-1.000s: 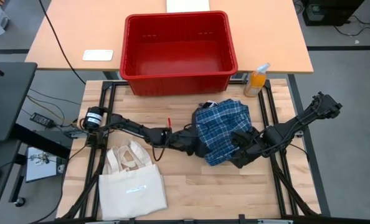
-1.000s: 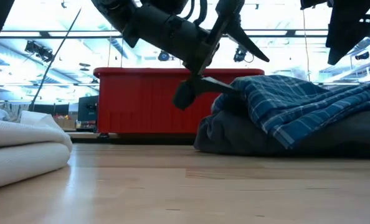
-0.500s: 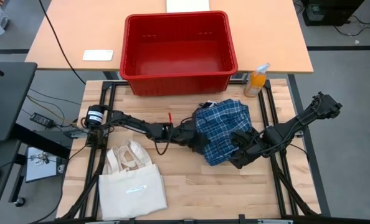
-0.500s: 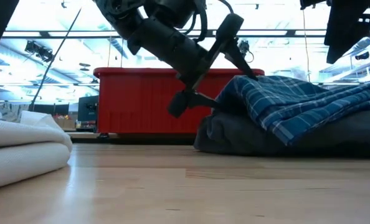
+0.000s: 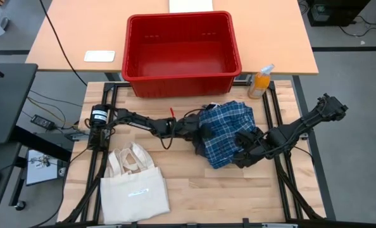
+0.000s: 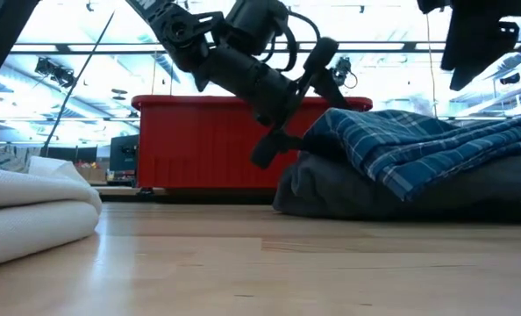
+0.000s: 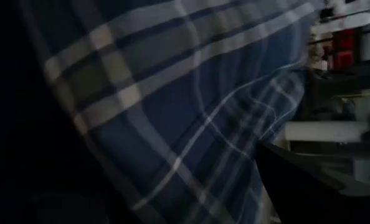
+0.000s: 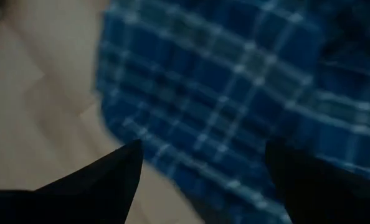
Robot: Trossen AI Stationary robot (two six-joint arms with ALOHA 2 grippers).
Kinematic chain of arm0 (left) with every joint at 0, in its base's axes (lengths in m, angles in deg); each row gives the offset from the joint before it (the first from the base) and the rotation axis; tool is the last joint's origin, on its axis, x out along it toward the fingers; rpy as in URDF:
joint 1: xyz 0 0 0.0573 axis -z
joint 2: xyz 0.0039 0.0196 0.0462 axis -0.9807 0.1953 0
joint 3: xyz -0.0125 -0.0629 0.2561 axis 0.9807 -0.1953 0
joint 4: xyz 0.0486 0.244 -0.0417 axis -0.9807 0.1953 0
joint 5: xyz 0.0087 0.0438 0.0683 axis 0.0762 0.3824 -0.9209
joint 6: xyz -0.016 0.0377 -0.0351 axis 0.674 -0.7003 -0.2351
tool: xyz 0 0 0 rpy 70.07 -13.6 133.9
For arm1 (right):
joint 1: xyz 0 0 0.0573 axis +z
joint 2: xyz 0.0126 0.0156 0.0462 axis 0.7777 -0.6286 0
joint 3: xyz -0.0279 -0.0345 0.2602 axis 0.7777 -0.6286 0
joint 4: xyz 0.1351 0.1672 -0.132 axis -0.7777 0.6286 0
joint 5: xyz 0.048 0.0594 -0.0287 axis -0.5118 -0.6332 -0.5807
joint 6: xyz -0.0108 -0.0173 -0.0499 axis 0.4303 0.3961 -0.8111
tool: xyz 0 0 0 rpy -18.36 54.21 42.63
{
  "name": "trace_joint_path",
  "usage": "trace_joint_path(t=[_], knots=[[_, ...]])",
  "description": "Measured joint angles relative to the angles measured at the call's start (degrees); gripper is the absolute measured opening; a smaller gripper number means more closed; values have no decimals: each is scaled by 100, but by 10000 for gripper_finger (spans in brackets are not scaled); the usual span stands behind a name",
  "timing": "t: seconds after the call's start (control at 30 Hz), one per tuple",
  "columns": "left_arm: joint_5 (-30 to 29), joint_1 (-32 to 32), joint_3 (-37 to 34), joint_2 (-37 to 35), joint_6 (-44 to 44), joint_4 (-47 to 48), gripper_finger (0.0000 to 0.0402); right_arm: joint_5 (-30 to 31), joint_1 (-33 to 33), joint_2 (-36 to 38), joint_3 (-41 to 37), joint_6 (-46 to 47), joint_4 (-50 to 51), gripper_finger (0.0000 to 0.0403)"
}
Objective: Fold laundry
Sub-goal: Remove the blue shorts from the red organizer bin
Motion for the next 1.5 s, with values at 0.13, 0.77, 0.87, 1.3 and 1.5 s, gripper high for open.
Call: trace_joint_path(t=[0.13,0.77,0.87,1.3,1.5], knots=[[111,117,1,-9,-82,-181,291,308,-179,-17,0,224,498,345],[44,197,231,761,441,-1724,290,-103,-1381,58,-973,-920,428,345],[-12,156,580,819,259,-1191,290,-189,-1455,66,-973,-1245,264,345],[206,-264,1316,833,-846,160,241,-610,-1637,49,-973,-1856,-680,345],[309,-244,1300,833,-1189,321,74,-1198,-1637,60,-878,-1952,-474,345]])
